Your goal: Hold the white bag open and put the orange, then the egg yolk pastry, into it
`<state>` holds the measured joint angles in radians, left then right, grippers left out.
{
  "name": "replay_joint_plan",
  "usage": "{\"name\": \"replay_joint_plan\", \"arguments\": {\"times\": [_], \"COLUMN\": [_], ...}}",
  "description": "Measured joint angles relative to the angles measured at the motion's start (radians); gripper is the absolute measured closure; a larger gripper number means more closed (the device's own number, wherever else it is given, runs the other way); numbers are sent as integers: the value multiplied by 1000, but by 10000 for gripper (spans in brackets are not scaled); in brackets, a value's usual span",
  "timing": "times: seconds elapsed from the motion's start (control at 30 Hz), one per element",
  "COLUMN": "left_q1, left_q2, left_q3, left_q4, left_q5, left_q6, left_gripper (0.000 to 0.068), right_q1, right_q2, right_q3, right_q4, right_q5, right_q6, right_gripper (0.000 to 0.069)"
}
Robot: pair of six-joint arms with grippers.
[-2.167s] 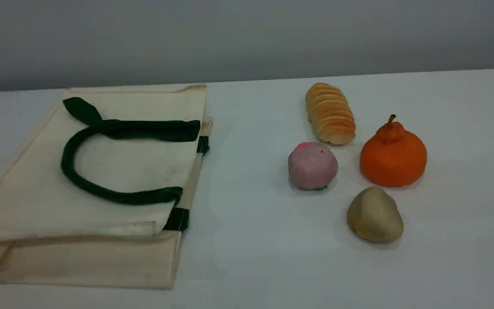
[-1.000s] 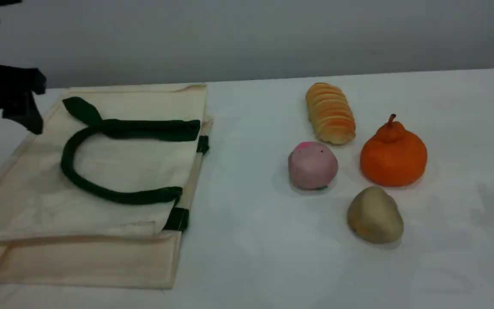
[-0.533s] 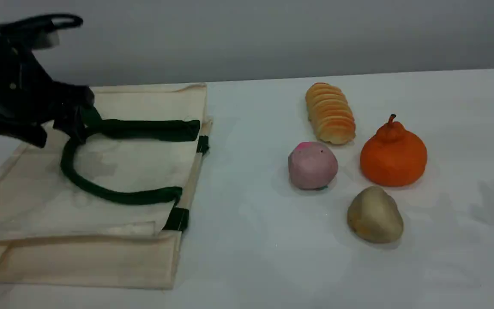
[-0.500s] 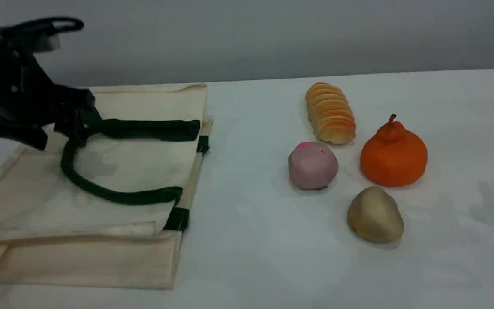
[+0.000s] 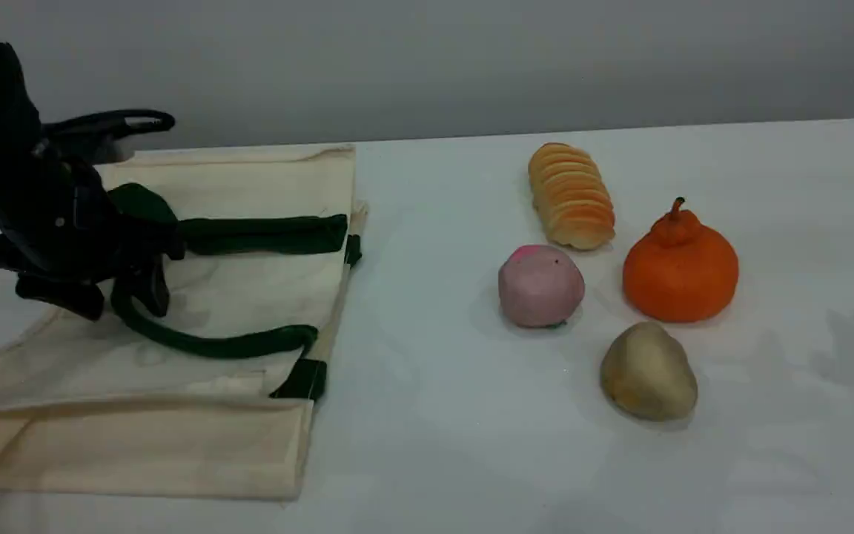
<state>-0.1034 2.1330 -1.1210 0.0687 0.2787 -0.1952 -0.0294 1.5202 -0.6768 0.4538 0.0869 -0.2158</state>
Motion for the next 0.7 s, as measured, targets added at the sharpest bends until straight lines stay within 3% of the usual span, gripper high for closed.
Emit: {"name": "replay_joint_plan", "arguments": {"times": [0.13, 0.3, 0.5, 0.7], "left_q1": [1, 1, -4, -48], "left_q2": [1, -1, -80, -260], "left_q3": [0, 0, 1, -15], "left_q4": [0, -2, -2, -39], "left_q5": [3, 6, 65, 166], "left_q6": [0, 5, 25, 133], "left_gripper": [330, 604, 612, 612], "right_q1": [0, 0, 0, 23], "right_q2": [0, 0, 0, 7], "right_q3": [0, 0, 0, 0], "right_q4": [0, 0, 0, 0], "right_q5": [0, 0, 3, 20], "right_q6": [0, 0, 0, 1], "right_gripper": [168, 168, 168, 168]}}
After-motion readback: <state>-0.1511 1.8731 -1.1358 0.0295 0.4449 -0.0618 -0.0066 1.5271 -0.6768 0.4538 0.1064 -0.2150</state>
